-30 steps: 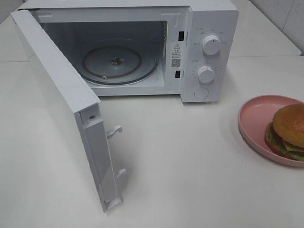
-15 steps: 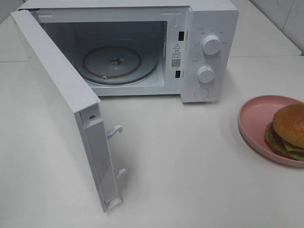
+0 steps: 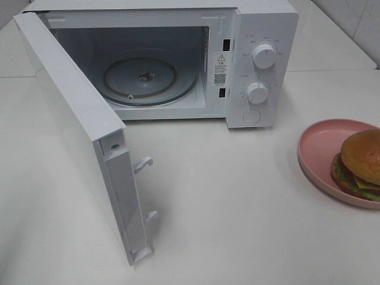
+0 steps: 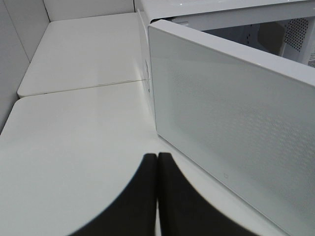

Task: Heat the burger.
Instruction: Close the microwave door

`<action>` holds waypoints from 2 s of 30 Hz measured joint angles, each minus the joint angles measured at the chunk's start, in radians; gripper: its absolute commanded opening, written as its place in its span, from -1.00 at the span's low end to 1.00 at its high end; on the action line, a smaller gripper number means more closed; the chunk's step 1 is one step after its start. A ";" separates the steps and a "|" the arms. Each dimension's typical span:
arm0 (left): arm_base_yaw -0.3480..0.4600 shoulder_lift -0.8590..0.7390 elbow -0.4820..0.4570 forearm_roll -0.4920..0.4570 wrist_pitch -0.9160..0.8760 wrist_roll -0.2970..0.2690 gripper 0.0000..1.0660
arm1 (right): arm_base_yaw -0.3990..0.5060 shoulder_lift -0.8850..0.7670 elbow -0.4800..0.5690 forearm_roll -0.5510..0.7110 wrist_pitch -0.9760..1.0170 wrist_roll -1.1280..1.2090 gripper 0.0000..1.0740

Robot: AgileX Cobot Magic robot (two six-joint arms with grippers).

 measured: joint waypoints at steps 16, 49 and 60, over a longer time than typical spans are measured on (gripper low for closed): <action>0.000 0.625 0.000 0.000 -0.537 0.000 -0.99 | 0.000 0.000 0.000 0.000 -0.001 0.000 0.15; -0.281 1.335 -0.228 0.000 -0.975 0.002 -0.99 | 0.000 0.000 0.000 0.000 -0.001 0.000 0.15; -0.358 1.491 -0.400 0.000 -0.995 0.002 -0.99 | 0.000 0.000 0.000 0.000 -0.001 0.000 0.15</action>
